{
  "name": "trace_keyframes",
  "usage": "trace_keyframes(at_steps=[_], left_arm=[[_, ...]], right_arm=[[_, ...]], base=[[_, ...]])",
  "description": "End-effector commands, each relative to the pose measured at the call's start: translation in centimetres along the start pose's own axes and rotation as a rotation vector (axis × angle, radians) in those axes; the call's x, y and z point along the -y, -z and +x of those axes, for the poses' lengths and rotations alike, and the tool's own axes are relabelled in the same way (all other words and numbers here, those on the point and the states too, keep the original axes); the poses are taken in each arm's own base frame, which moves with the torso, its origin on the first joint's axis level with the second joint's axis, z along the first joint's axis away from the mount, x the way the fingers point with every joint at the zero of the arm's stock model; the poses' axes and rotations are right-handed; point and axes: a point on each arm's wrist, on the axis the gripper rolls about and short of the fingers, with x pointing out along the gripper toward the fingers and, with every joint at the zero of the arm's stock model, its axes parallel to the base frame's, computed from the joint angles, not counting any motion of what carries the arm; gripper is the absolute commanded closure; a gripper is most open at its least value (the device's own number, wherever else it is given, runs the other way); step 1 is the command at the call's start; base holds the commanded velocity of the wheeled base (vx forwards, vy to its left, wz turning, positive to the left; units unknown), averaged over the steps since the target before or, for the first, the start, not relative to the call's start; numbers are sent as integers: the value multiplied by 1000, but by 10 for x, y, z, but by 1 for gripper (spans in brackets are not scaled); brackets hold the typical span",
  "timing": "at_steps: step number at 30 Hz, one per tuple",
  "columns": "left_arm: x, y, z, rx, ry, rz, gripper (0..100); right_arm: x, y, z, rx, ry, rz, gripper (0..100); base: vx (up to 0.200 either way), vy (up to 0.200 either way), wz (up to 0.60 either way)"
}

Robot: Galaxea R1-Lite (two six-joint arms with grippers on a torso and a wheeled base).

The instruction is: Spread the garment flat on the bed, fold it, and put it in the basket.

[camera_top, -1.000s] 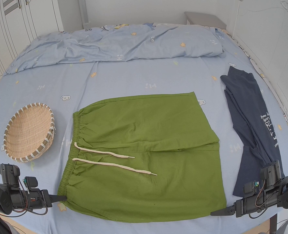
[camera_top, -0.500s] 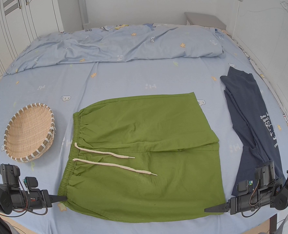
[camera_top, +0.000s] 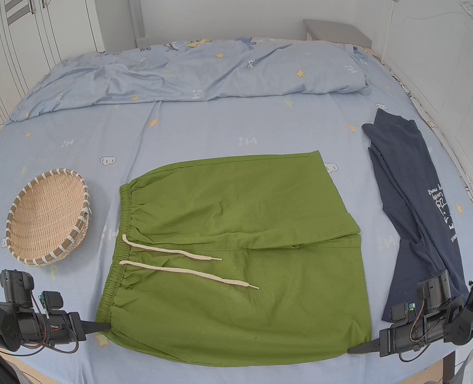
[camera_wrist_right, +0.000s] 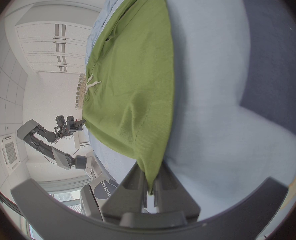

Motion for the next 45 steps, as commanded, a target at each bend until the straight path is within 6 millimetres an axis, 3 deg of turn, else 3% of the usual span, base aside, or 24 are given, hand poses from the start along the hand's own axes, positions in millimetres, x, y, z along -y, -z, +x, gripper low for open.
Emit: trace_keyframes(at_steps=[1,12,16,21,28,35,41,45], left_arm=[[-2,3,-1,-6,-7,-18,100],[-7,12,-8,-39,-48,-111,100],[-11,27,-20,-104,-81,-133,100],[-4,41,-34,-150,-87,-106,100],[3,40,-37,-128,-83,-74,100],[14,14,-37,-89,-66,-73,100],[38,-26,-46,-68,-39,-82,100],[51,-50,-49,-69,-22,-81,100]], right_arm=[[6,3,-9,20,22,44,100],[-10,14,-29,16,15,36,100],[-15,27,-39,-27,26,39,100],[-19,38,-46,-68,37,17,100],[-23,38,-52,-28,28,-1,100],[-56,-1,-76,140,-18,-34,100],[-97,-48,-108,224,-47,-98,100],[-114,-70,-122,279,-60,-136,100]], base=[[0,0,0],[0,0,0],[0,0,0],[0,0,0],[0,0,0],[0,0,0],[0,0,0],[0,0,0]])
